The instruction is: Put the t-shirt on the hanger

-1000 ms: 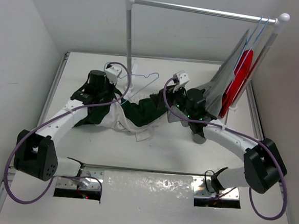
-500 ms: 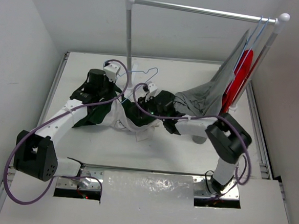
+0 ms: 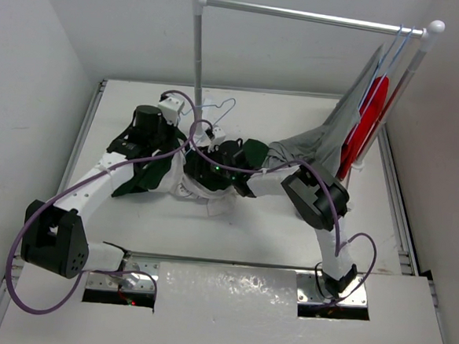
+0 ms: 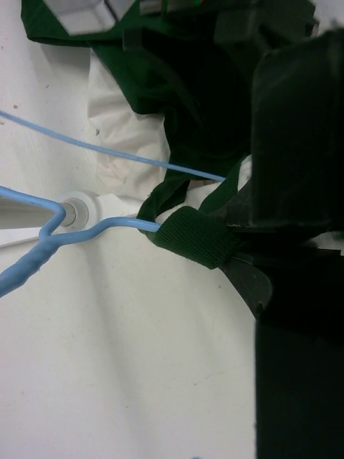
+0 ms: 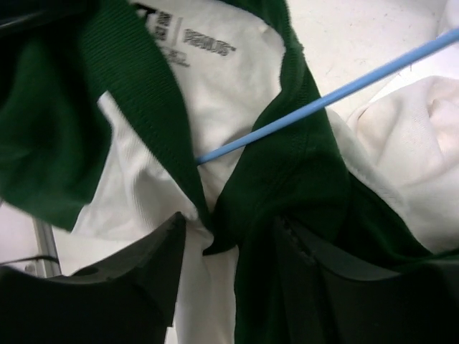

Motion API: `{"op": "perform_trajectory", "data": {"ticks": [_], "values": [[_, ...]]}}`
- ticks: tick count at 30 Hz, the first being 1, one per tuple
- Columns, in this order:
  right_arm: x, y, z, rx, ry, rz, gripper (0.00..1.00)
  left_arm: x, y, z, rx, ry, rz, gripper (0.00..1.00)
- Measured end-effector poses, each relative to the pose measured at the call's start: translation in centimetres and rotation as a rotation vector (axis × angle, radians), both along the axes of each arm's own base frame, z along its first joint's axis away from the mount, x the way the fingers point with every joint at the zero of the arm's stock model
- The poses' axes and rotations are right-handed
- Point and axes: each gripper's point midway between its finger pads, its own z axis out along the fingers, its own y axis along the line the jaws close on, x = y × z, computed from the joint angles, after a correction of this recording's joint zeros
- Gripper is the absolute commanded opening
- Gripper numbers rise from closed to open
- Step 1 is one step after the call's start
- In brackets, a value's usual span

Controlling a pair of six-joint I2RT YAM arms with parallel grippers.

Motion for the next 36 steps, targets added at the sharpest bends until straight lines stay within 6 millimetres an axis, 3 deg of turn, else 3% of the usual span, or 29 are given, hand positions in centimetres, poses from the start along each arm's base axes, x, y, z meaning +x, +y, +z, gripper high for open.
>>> {"op": "perform_trajectory", "data": {"ticks": [4, 6, 8, 12, 15, 21, 27, 31, 36], "values": [[0.7, 0.2, -1.0, 0.029, 0.042, -0.03, 0.45, -0.1, -0.4, 0.0, -0.01, 0.002, -0.019, 0.0], [0.7, 0.0, -1.0, 0.071, 0.063, -0.041, 0.51, -0.1, -0.4, 0.0, -0.012, 0.002, -0.023, 0.0], [0.7, -1.1, -1.3, 0.119, 0.086, -0.065, 0.57, -0.1, -0.5, -0.1, -0.008, 0.001, -0.029, 0.0], [1.1, -3.7, -2.3, 0.127, 0.105, -0.122, 0.56, -0.4, -0.7, -0.6, -0.006, 0.011, -0.057, 0.0], [1.7, -4.3, -2.0, 0.144, 0.107, -0.141, 0.52, -0.7, -1.3, -0.8, -0.013, 0.017, -0.099, 0.0], [2.8, -3.4, -0.4, 0.209, 0.105, -0.151, 0.39, -1.0, -2.0, -0.9, -0.023, 0.021, -0.15, 0.0], [3.2, -3.4, -0.3, 0.216, 0.114, -0.178, 0.48, -1.3, -2.5, -1.3, -0.028, 0.026, -0.184, 0.0], [3.5, -2.2, -0.4, 0.211, 0.118, -0.166, 0.49, -1.2, -2.6, -1.3, -0.031, 0.023, -0.188, 0.0], [2.0, -1.0, -1.8, 0.144, 0.135, -0.132, 0.49, -1.0, -2.4, -1.1, -0.028, 0.01, -0.178, 0.0]]}}
